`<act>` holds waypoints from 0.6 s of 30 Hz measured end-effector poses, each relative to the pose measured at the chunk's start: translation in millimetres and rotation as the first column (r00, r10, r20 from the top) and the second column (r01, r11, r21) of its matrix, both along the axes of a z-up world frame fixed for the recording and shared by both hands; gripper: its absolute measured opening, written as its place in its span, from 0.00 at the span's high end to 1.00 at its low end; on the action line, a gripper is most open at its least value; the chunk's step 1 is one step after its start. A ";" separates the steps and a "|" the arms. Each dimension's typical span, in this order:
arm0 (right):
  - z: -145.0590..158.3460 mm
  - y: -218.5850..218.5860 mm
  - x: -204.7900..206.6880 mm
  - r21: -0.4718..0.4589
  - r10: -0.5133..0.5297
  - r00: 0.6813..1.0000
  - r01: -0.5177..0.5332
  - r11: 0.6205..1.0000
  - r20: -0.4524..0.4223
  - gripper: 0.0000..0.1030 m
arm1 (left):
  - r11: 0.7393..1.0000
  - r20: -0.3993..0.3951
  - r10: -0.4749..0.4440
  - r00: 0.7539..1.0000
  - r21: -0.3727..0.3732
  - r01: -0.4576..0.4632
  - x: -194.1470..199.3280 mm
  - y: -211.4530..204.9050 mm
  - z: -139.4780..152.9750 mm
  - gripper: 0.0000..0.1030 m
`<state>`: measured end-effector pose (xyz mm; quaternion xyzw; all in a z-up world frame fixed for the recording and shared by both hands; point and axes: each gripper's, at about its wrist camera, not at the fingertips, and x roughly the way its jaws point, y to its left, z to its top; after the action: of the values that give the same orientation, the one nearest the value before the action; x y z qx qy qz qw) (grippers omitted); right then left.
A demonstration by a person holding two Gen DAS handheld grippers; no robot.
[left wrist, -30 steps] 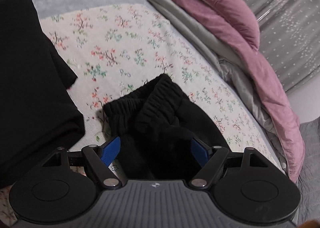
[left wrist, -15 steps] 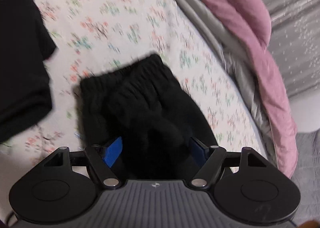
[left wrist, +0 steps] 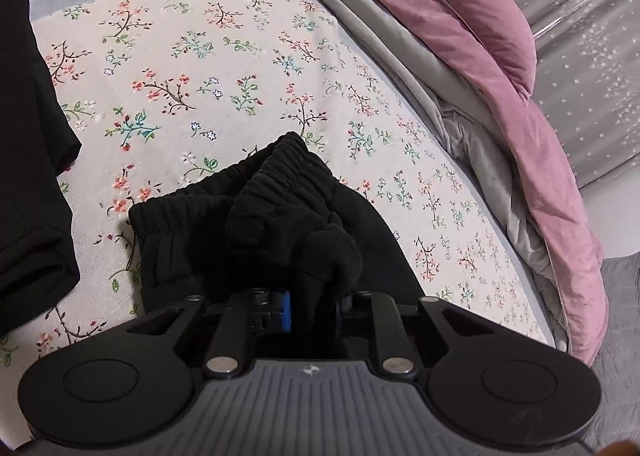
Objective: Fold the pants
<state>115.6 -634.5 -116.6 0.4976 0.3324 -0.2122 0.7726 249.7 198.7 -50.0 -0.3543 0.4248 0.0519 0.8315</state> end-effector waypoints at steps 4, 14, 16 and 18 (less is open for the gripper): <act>-2.5 6.0 10.3 -0.040 -0.007 1.000 0.007 0.999 -0.014 0.82 | 1.000 -0.017 -0.006 1.000 -0.002 0.006 7.6 -0.9 5.7 0.77; 98.3 12.1 24.2 -0.258 0.201 0.958 -0.145 0.955 0.206 0.87 | 0.997 0.114 -0.008 0.993 -0.081 0.017 9.9 37.6 56.1 0.79; 111.6 15.5 7.4 -0.280 0.251 0.933 -0.176 0.944 0.257 0.87 | 0.997 0.108 -0.030 0.994 -0.062 0.037 -2.4 42.1 45.6 0.79; 104.2 21.0 -13.5 -0.288 0.282 0.927 -0.208 0.935 0.246 0.87 | 0.998 0.053 -0.061 0.997 -0.016 0.062 -13.0 42.0 22.2 0.79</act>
<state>102.1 -613.6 -12.5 0.3728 0.2480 -0.0810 0.8905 236.7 240.7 -27.8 -0.3497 0.4140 0.0133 0.8403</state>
